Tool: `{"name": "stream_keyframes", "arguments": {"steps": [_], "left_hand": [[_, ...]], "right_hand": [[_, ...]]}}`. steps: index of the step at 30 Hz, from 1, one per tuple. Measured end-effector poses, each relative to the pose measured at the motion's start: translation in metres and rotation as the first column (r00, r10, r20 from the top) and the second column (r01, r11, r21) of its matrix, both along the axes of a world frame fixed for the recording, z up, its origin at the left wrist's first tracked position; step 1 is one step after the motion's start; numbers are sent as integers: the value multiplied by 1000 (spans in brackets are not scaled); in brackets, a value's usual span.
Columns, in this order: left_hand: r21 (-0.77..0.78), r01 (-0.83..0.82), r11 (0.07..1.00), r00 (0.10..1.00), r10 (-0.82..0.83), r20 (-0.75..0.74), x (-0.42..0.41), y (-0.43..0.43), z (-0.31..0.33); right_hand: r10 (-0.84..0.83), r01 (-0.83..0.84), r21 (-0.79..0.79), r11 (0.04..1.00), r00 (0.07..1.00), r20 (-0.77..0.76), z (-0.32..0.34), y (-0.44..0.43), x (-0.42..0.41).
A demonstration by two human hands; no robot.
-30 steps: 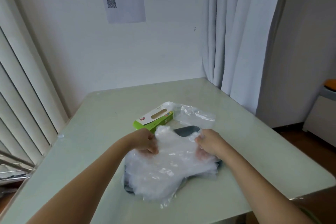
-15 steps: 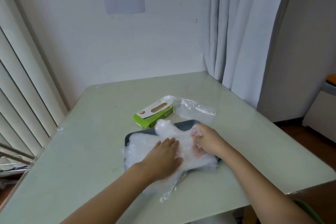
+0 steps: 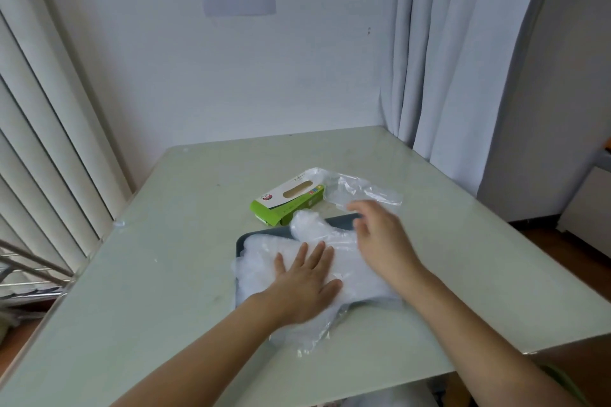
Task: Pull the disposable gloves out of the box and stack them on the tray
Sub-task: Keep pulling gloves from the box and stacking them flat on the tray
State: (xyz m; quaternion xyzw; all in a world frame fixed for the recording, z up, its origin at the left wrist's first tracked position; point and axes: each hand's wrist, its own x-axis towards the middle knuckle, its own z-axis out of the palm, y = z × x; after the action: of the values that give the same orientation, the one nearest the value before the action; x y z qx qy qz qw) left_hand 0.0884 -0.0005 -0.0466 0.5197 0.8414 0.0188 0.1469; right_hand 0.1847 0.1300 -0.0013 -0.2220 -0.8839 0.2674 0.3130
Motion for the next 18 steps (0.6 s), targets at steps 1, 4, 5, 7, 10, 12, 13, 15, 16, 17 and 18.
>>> {"name": "stream_keyframes", "arguments": {"steps": [1,4,5,7,10,12,13,15,16,17,18], "left_hand": [[2,-5,1000,1000,5,2,0,0,1],[-13,0,1000,1000,0,-13,1,-2,3],[-16,-11,1000,1000,11,-12,1,-5,3],[-19,-56,998,998,56,-2,-4,-14,3],[-78,-101,992,995,99,-27,-16,-33,4],[-119,-121,985,991,113,-75,-24,-44,7],[-146,-130,981,988,117,-97,-26,-49,10],[-202,-143,969,983,116,-141,-30,-56,16],[-217,-152,964,982,121,-148,-33,-60,19],[-229,-159,960,981,128,-144,-36,-64,22],[-240,-167,956,981,137,-139,-39,-67,26]], "right_hand": [[97,-93,-93,991,994,40,0,-15,-5],[304,-232,-263,936,911,277,-22,-37,-18],[315,-249,-218,944,877,362,-32,-36,-21],[271,-267,-87,960,804,530,-45,-25,-21],[232,-309,-7,951,700,675,-48,-8,-16],[240,-317,-22,948,670,702,-45,-2,-11],[234,-314,-21,949,660,714,-44,1,-10],[207,-303,-4,953,640,740,-41,7,-8],[194,-301,6,954,631,751,-39,9,-6],[189,-299,9,954,624,758,-37,11,-4],[187,-296,7,955,623,760,-35,13,-2]]}}
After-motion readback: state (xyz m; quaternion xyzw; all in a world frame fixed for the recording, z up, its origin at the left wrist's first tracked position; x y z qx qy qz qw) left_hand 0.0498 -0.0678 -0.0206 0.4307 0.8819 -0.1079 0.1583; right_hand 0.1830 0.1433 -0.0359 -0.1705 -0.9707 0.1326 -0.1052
